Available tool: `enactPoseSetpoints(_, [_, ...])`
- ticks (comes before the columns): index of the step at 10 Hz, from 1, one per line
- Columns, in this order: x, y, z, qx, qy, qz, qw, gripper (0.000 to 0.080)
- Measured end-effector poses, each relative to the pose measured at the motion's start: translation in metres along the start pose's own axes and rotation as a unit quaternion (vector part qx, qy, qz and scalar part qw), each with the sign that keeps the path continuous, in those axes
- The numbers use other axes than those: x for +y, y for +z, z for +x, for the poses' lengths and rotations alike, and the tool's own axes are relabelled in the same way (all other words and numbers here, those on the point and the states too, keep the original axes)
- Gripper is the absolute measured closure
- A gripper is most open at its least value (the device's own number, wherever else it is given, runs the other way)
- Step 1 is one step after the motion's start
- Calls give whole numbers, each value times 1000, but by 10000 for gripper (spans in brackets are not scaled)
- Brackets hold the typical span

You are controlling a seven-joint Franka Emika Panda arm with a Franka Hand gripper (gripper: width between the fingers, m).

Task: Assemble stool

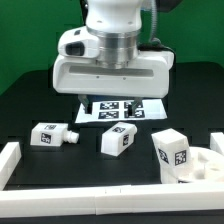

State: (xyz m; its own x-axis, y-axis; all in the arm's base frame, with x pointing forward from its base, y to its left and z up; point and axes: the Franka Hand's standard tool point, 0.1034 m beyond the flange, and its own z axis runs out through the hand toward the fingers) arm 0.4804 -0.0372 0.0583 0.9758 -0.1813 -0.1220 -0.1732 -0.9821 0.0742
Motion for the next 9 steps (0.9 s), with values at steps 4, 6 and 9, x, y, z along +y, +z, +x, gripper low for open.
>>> enactPoseSetpoints(4, [-4,0,2,-14,56,26,998,150])
enactPoseSetpoints(6, [-3,-12,22,-39,118,81,989,150])
enactPoseSetpoints(9, [-2,-11,15,-131,103,88,982,150])
